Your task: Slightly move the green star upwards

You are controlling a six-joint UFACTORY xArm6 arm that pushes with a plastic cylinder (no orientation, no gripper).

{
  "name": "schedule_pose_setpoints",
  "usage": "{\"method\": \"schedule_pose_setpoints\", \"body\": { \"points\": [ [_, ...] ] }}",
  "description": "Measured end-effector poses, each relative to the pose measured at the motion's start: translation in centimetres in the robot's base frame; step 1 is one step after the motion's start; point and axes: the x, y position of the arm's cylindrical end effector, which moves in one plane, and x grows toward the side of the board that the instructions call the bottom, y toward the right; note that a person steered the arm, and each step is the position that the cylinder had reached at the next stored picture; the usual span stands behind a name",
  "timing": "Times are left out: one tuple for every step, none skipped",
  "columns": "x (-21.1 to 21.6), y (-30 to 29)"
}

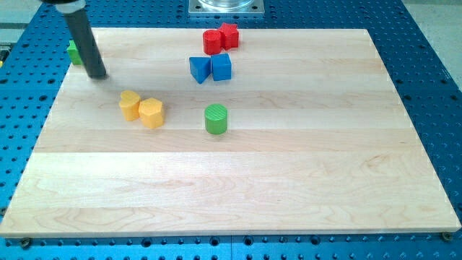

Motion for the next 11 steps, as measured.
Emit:
{"method": "schedule_pose_setpoints", "body": {
  "points": [
    [-3.0, -5.9],
    [-3.5, -6.0],
    [-5.6, -5.1],
    [-8.8, -3.6],
    [-8.8, -3.5],
    [-8.8, -3.5],
    [-6.8, -3.2],
    [-6.7, -1.8],
    [-6.7, -0.2],
    [-6.7, 1.5],
    [-7.0, 3.6]
  ]
}}
